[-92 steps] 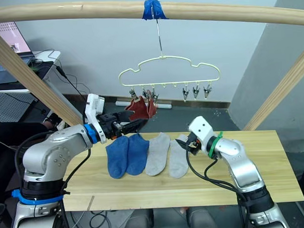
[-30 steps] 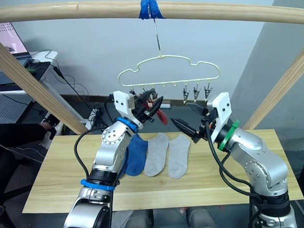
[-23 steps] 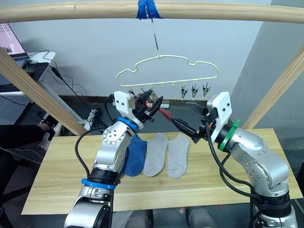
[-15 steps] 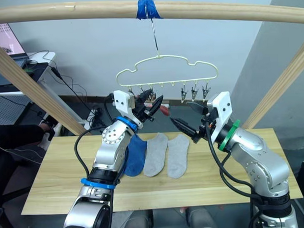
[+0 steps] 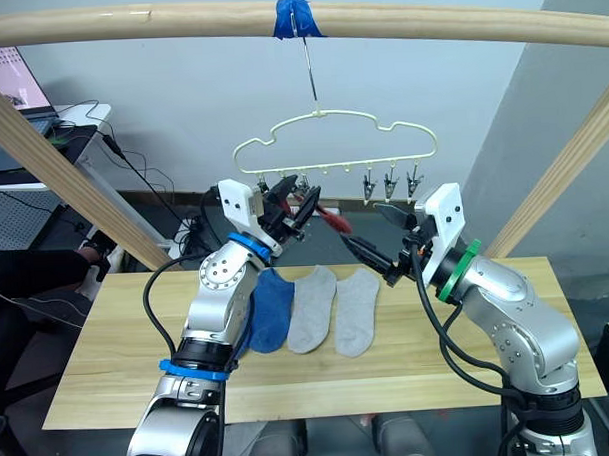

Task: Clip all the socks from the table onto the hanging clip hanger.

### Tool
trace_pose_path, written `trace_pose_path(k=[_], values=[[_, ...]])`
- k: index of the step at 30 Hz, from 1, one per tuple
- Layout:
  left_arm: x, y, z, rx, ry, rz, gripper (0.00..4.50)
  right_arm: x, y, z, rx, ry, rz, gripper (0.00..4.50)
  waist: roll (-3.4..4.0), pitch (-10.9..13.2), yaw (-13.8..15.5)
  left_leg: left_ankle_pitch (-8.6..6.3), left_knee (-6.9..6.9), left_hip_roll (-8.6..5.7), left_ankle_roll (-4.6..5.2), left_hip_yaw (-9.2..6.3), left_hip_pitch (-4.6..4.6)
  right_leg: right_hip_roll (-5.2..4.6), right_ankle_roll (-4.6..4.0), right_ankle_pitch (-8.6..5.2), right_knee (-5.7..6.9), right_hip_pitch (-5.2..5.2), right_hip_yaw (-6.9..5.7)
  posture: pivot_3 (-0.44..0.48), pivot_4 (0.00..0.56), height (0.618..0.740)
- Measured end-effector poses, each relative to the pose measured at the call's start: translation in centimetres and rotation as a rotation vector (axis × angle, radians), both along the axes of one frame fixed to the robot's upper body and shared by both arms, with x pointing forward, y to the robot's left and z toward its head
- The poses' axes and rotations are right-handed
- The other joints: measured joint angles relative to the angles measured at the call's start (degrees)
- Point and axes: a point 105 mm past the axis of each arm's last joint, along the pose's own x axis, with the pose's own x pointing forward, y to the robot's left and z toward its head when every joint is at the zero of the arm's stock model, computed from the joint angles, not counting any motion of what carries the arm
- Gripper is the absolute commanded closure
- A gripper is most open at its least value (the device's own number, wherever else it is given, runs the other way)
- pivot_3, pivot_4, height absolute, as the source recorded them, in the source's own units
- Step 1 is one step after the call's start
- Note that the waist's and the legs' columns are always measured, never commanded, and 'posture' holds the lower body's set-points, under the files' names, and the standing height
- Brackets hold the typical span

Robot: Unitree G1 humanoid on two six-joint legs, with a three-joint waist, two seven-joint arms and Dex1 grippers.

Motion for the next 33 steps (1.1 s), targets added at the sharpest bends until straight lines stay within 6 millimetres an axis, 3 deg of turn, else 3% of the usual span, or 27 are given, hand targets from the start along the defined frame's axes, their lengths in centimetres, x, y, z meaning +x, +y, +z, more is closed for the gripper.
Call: trace_pose_path(k=[18, 21, 26, 30, 33], values=[[0.59, 0.07, -0.53, -0.003, 0.015, 0.011, 2.06, 0.03, 0.03, -0.04, -0.001, 0.001, -0.003, 0.32, 0.00, 0.00, -0.03, 0.00, 0.00, 0.00, 0.00, 0.00, -0.01, 0.00, 0.08, -0.05, -0.01, 0.00, -0.01, -0.089, 0.209, 0.740], [0.67, 0.11, -0.33, -0.003, 0.004, 0.019, 2.58, 0.01, 0.10, -0.07, -0.002, 0.003, 0.000, 0.32, 0.00, 0.00, -0.03, 0.00, 0.00, 0.00, 0.00, 0.00, -0.01, 0.00, 0.08, -0.05, -0.02, 0.00, -0.01, -0.091, 0.209, 0.740], [0.83, 0.09, -0.15, -0.005, -0.002, 0.024, 3.93, 0.00, 0.11, -0.08, -0.002, 0.003, 0.000, 0.32, 0.00, 0.00, -0.03, 0.00, 0.00, 0.00, 0.00, 0.00, -0.01, 0.00, 0.08, -0.05, -0.01, 0.00, -0.01, -0.092, 0.207, 0.740], [0.83, 0.02, -0.01, -0.008, -0.008, 0.022, 4.49, 0.00, 0.11, -0.08, -0.002, 0.003, 0.000, 0.32, 0.00, 0.00, -0.03, 0.00, 0.00, 0.00, 0.00, 0.00, 0.00, 0.00, 0.08, -0.05, -0.01, 0.00, -0.01, -0.089, 0.207, 0.740], [0.82, 0.01, 0.02, -0.009, -0.009, 0.022, 4.49, -0.02, 0.20, -0.13, -0.004, 0.004, 0.003, 0.32, 0.00, 0.00, -0.03, 0.00, 0.00, 0.00, 0.00, 0.00, 0.00, 0.00, 0.08, -0.05, -0.01, 0.00, -0.01, -0.089, 0.207, 0.740]])
